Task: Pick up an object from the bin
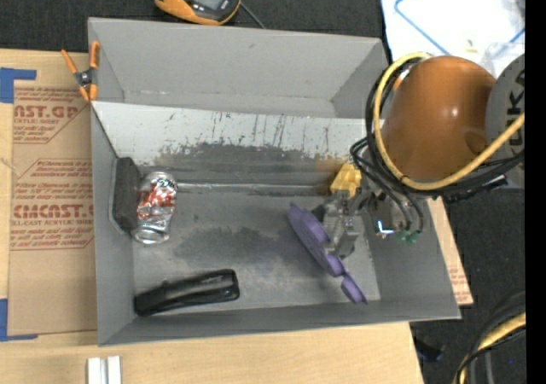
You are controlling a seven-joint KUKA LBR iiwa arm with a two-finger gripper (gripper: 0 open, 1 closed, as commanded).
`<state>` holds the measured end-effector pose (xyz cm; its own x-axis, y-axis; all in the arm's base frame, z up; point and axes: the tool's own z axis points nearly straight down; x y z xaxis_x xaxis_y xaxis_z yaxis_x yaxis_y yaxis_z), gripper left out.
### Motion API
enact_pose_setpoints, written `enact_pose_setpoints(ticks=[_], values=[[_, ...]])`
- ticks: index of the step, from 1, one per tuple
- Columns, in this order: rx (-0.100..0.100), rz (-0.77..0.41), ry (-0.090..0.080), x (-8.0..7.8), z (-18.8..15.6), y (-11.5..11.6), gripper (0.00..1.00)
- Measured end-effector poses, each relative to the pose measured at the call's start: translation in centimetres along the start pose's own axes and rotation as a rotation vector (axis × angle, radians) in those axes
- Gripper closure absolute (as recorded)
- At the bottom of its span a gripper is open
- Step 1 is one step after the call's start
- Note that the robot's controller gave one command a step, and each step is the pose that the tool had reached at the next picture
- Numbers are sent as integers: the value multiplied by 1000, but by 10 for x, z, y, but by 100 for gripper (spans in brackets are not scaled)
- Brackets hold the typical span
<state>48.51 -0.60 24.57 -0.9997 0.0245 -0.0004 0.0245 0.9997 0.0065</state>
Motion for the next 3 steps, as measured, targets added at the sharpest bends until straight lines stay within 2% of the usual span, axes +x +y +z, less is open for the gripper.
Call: enact_pose_setpoints(ticks=[1, 2, 3], values=[[-3, 75, -4, -51, 42, -78, 100], [-3, -52, -1, -32, 47, 11, 100], [-1, 129, -9, -56, 62, -34, 100]])
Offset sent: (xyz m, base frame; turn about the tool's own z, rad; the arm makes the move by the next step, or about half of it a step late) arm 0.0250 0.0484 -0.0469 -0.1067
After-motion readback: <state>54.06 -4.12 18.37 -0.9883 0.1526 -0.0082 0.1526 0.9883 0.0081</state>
